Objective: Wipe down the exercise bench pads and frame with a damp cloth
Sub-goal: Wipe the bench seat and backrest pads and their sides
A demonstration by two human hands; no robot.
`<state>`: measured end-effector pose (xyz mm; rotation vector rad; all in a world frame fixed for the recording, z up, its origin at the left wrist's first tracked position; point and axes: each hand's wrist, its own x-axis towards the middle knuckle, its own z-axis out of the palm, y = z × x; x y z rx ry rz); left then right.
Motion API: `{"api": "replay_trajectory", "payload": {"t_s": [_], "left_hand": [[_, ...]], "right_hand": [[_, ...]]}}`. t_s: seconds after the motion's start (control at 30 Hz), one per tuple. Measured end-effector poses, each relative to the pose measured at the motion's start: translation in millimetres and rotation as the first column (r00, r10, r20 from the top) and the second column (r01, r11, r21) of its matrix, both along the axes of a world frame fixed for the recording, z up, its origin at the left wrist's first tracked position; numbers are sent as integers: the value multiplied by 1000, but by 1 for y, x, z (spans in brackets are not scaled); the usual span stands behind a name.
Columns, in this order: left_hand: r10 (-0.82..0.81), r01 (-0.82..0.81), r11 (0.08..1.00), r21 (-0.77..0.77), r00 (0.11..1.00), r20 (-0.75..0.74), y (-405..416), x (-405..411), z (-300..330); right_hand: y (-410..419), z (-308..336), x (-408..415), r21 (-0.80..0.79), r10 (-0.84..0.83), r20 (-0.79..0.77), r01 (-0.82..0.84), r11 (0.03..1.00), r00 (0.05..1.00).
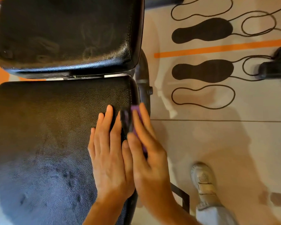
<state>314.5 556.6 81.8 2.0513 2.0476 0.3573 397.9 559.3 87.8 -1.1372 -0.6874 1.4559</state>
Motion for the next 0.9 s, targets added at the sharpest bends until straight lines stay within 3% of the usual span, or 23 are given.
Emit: {"api": "replay_trajectory", "payload": {"t_s": [0.13,0.2,0.4,0.47,0.6,0.67,0.77,0.9], "left_hand": [[-18,18,1000,10,1000,17,-1,0,0],[-30,29,999,15,1000,10,-1,-1,0],[-31,29,999,31,999,43,-2,-3,1],[-35,32,998,45,998,57,-2,-2,1],[-40,33,997,67,994,100,-3,-2,2],[-44,34,997,71,989,142,-4,-3,4],[-92,80,994,80,981,170,-16,-15,7],[-149,147,989,26,982,119,-57,-45,9]], "right_hand": [[50,-17,5,-3,-1,56,1,1000,998],[87,-22,7,-52,-11,7,12,999,1000],[-14,-6,5,0,-9,-65,9,1000,998],[15,-16,7,-37,-3,-60,0,999,998],[77,-30,18,-18,58,151,-56,998,987],[76,-33,27,-41,106,143,-101,994,984],[71,-35,27,-125,23,23,-20,992,999],[29,-28,4,-53,-14,41,16,998,999]]}}
